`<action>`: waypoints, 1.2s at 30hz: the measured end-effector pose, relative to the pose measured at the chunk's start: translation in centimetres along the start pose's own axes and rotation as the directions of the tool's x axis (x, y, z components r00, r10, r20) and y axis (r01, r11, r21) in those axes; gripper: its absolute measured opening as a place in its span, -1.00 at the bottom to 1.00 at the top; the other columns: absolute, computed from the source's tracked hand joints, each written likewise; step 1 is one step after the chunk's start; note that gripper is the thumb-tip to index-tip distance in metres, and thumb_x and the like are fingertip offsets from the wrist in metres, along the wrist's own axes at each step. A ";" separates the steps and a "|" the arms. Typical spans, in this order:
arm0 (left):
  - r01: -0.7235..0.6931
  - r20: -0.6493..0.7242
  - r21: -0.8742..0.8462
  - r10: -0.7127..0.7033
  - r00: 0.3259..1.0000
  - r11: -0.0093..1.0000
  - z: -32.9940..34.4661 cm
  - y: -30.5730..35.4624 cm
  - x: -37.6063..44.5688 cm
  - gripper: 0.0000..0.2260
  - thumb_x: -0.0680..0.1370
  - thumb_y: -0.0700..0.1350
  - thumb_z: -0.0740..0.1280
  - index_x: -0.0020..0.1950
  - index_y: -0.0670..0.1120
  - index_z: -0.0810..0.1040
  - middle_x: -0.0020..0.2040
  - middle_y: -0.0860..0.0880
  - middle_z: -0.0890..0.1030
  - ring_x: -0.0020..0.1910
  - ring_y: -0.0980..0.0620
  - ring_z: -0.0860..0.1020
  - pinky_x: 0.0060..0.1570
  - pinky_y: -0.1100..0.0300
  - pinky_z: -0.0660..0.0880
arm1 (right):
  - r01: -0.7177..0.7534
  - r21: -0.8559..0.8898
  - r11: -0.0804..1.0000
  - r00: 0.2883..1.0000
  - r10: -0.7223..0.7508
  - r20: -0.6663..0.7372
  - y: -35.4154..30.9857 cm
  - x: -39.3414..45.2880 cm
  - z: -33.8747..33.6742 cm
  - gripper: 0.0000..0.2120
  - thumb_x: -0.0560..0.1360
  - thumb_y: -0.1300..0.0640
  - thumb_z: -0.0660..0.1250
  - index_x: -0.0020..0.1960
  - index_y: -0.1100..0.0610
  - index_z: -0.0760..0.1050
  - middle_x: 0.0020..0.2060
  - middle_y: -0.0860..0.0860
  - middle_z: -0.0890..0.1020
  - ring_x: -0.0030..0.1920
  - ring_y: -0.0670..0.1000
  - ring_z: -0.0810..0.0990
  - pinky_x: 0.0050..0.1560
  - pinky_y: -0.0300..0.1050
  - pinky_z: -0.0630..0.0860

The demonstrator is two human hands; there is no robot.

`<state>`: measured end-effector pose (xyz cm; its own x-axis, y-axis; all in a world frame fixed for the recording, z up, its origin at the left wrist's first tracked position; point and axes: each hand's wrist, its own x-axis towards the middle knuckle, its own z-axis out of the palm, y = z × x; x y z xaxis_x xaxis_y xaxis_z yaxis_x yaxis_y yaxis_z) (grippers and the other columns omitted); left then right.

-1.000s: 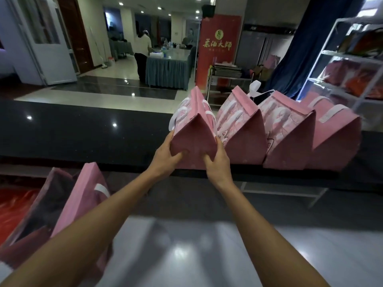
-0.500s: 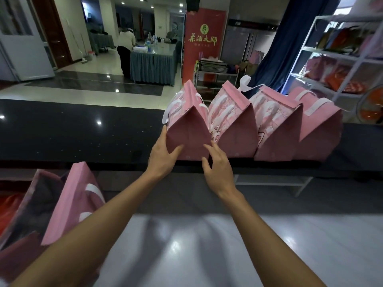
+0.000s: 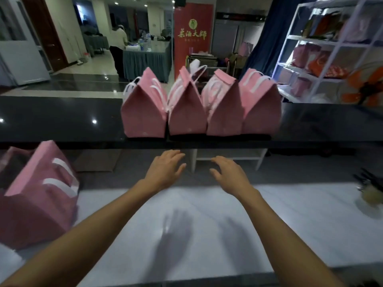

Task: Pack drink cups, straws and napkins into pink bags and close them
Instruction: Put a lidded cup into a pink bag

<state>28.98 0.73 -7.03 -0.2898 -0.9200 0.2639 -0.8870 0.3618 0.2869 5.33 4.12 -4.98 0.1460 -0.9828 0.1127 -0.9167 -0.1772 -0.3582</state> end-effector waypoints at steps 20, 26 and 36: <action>-0.602 0.287 -0.197 0.633 0.719 0.774 16.8 46.5 1.1 -0.67 0.67 0.08 0.19 0.41 0.06 0.48 0.40 0.06 0.52 0.37 -0.02 0.47 0.28 0.03 0.47 | -0.634 0.073 0.770 0.752 0.635 -0.178 33.3 -32.8 -12.1 -0.55 0.64 0.03 0.26 0.51 0.05 0.36 0.49 0.00 0.40 0.39 0.10 0.43 0.36 0.02 0.39; -0.674 0.313 -0.277 0.728 0.610 0.685 21.1 55.7 1.2 -0.66 0.67 0.08 0.20 0.43 0.06 0.47 0.40 0.07 0.52 0.37 0.00 0.46 0.24 0.06 0.46 | -0.720 0.110 0.685 0.659 0.725 -0.198 39.2 -37.6 -13.6 -0.56 0.62 0.09 0.24 0.50 0.06 0.37 0.45 0.02 0.43 0.39 0.12 0.41 0.35 0.06 0.41; -0.593 0.365 -0.377 0.702 0.611 0.712 30.2 66.5 8.5 -0.65 0.67 0.08 0.21 0.43 0.05 0.47 0.35 0.04 0.56 0.27 -0.03 0.53 0.14 0.04 0.51 | -0.740 -0.059 0.670 0.671 0.731 -0.123 53.5 -35.5 -18.3 -0.50 0.58 0.11 0.22 0.52 0.03 0.33 0.44 -0.02 0.42 0.42 0.11 0.38 0.34 0.05 0.39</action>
<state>-43.34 12.40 -13.56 -0.9313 -0.3632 0.0266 -0.3239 0.8596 0.3952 -55.70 30.45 -11.23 -0.6177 -0.7830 -0.0726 -0.7439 0.6118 -0.2690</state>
